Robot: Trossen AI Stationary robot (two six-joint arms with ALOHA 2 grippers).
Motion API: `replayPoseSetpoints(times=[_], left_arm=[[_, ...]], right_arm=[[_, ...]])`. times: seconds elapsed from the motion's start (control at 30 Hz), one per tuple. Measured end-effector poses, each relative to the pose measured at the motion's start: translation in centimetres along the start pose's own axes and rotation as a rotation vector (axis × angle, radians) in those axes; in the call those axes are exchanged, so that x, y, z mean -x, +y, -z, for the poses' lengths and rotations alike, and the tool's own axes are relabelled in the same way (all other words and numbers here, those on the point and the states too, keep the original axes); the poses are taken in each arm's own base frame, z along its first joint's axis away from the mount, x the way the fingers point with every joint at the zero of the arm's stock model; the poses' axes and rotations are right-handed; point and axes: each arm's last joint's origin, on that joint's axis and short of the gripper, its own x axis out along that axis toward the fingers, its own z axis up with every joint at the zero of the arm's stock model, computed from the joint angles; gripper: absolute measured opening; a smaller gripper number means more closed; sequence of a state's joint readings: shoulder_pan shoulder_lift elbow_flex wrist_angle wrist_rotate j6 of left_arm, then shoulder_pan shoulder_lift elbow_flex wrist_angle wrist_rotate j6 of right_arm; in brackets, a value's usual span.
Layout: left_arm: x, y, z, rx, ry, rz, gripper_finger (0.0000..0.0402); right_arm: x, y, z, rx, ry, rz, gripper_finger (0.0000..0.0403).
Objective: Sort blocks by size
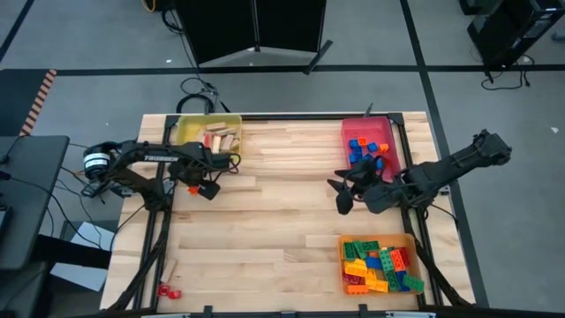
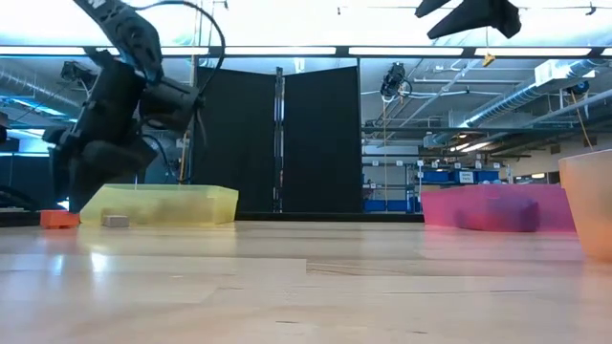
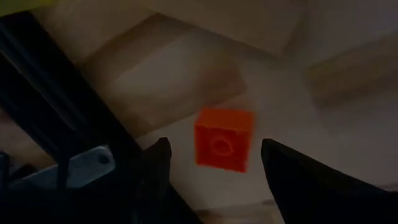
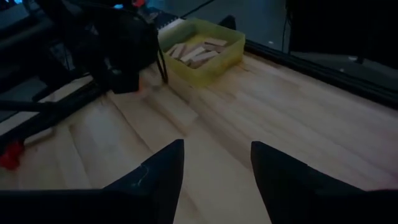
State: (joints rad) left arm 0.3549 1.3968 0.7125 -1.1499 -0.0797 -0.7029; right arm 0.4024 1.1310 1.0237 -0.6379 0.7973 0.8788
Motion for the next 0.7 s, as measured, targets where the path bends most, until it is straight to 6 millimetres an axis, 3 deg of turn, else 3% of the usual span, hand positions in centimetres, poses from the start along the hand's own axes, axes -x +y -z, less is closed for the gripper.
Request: replayPoseSetpoints(times=[0.27,0.53,0.7], left_arm=[[-1.8,1.1,-0.4,-0.039,0.009,0.008,0.0257],[-2.1,1.6,-0.9,-0.074,-0.002,0.025,0.0257],[-2.1,1.9,-1.1,-0.096,0.001,0.021,0.0257]], right_arm=[[-2.3,1.3,1.1,-0.001,0.054,-0.002,0.0199],[-4.5,2.6,2.3,-0.002,0.13,-0.038,0.0199],[-4.8,3.0,2.4,-0.016,0.137,-0.063,0.0197]])
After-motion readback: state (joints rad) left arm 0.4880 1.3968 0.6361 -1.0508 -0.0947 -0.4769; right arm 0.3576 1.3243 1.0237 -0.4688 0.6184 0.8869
